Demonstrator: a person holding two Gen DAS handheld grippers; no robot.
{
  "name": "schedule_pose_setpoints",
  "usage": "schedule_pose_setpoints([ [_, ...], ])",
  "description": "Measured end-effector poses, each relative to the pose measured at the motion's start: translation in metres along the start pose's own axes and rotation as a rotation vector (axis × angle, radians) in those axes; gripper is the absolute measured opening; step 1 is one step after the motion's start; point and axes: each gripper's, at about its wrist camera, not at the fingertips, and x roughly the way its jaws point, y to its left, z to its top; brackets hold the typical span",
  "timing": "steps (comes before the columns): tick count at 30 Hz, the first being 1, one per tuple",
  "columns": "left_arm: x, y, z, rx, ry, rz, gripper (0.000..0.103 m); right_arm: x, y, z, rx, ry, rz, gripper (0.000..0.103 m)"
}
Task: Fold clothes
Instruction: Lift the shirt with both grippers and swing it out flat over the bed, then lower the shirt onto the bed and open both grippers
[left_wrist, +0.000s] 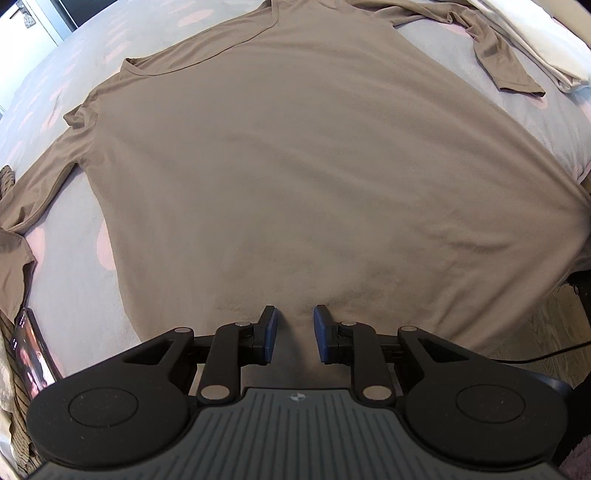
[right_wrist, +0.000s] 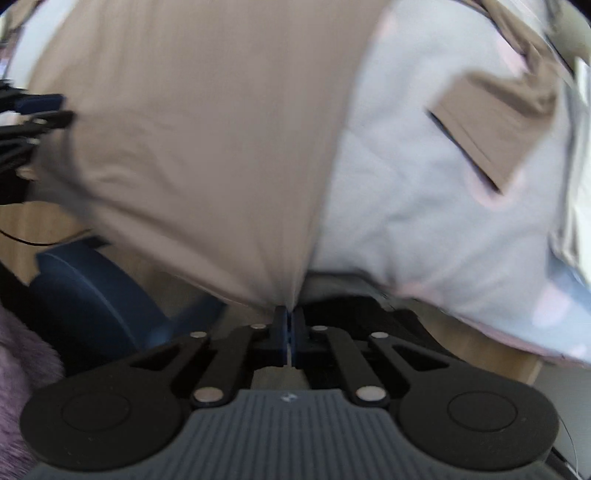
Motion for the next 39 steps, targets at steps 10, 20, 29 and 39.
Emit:
schedule_pose_setpoints([
  [10, -0.001, 0.003, 0.000, -0.009, -0.003, -0.009, 0.020, -0.005, -0.005, 0.006, 0.038, -0.047, 0.022, 0.034],
  [20, -0.015, 0.018, -0.003, -0.055, -0.035, -0.054, 0.020, -0.062, -0.009, 0.035, 0.148, -0.430, 0.081, 0.035],
  [29, -0.040, 0.080, -0.012, -0.060, -0.007, -0.068, 0.020, -0.056, 0.027, 0.092, 0.037, -0.484, 0.104, 0.035],
  [39, -0.004, 0.082, -0.048, 0.106, 0.155, -0.051, 0.020, -0.050, 0.048, 0.107, -0.038, -0.497, 0.119, 0.036],
])
